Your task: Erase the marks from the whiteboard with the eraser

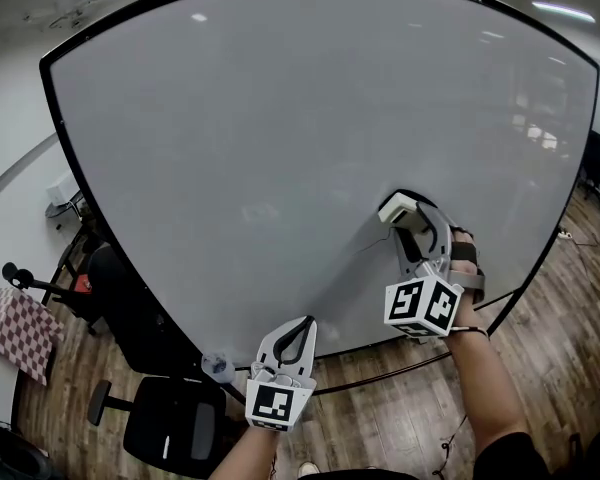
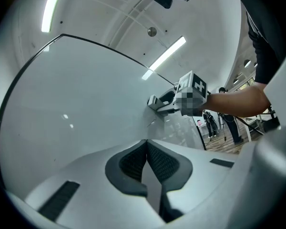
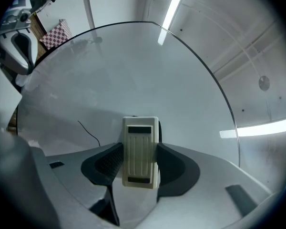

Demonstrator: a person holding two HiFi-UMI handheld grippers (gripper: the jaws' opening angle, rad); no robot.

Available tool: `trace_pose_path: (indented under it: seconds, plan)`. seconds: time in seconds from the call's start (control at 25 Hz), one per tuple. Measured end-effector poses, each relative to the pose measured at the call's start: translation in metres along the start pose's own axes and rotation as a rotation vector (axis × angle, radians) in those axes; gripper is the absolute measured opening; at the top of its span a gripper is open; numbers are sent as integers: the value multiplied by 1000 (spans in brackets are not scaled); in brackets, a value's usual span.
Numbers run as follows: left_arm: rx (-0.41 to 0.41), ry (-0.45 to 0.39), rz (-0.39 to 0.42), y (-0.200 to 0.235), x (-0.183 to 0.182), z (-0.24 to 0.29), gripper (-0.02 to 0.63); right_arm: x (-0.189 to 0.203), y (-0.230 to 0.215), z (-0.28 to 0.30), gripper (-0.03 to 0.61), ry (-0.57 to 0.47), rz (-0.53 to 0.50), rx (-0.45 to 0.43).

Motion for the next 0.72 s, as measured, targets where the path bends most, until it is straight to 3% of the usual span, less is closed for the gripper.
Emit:
trace_pose_path:
  seconds: [0.16, 0.32, 0.72]
  plan:
    - [-15, -26, 31, 8, -9, 3, 19, -2, 13, -3, 242, 10, -19, -9]
    - [-15, -44, 2, 4, -15, -1, 18, -4, 22, -5, 242, 31, 21, -47]
    - [-16, -10, 15, 7, 3, -7, 20, -13, 56, -8, 243, 14, 48, -101]
Point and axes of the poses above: the fingertips, and each gripper's own axes: z forward along the fingers, y to its left, x out of its underside, the point moved 8 cm from there along -z, backward along the fingers, and after that the axes turned 10 degrees about y, right-handed, at the moved point
